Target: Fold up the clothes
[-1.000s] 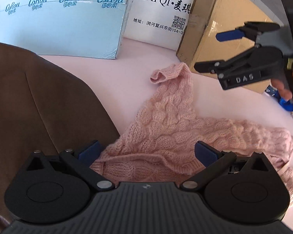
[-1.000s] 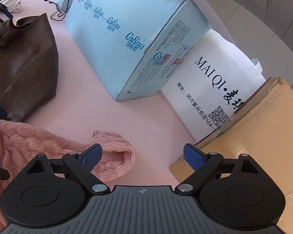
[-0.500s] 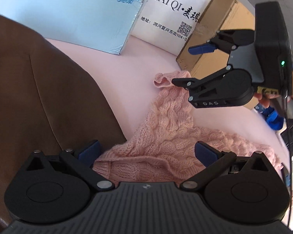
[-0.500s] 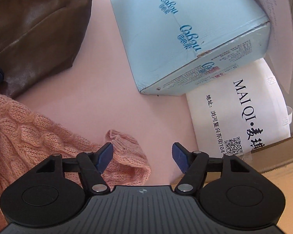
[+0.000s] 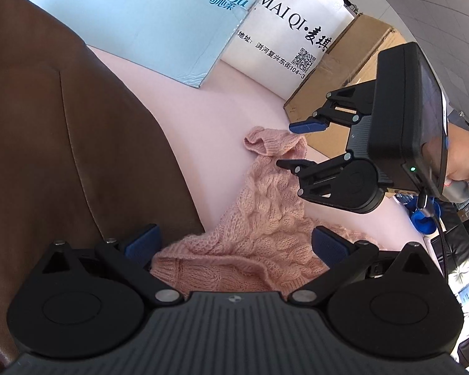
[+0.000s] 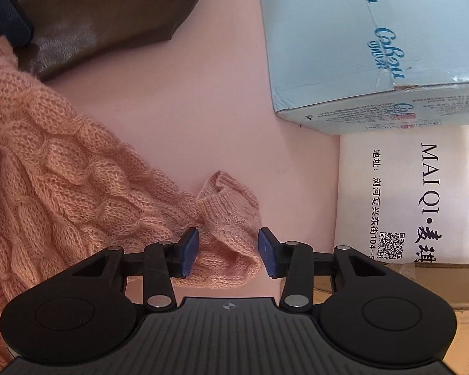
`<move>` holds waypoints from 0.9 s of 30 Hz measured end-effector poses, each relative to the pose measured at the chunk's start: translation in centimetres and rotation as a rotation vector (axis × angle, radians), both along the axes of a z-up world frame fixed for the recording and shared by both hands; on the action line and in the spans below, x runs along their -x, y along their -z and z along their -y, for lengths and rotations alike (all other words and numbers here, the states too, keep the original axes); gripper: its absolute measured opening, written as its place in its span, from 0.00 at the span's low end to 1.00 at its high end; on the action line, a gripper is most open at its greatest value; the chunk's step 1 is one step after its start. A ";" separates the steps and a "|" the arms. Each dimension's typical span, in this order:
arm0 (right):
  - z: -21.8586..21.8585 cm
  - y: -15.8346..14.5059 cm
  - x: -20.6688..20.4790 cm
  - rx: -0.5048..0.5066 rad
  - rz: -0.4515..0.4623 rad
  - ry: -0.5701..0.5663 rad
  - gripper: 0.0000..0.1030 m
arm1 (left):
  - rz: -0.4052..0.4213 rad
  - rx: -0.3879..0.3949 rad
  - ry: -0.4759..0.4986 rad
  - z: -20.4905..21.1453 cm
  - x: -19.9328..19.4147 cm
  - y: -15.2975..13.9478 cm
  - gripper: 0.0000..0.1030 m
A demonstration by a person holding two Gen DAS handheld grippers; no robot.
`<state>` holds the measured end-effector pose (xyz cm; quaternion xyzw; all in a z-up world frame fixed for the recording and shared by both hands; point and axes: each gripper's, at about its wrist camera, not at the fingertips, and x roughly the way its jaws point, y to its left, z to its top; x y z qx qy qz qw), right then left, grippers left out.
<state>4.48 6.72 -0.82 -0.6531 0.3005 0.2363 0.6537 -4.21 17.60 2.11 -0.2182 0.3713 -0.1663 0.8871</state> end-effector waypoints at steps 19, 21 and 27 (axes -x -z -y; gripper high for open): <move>4.0 -11.5 7.5 -0.568 0.534 0.233 0.05 | 0.005 0.006 0.028 -0.2 -0.1 -0.1 1.00; 6.1 -12.2 10.0 -0.791 0.521 0.390 0.05 | 0.002 0.019 0.039 -0.5 -0.1 -0.2 1.00; 11.2 -11.8 18.8 -1.307 0.294 0.529 0.05 | 0.012 0.124 0.006 -1.8 0.2 0.2 1.00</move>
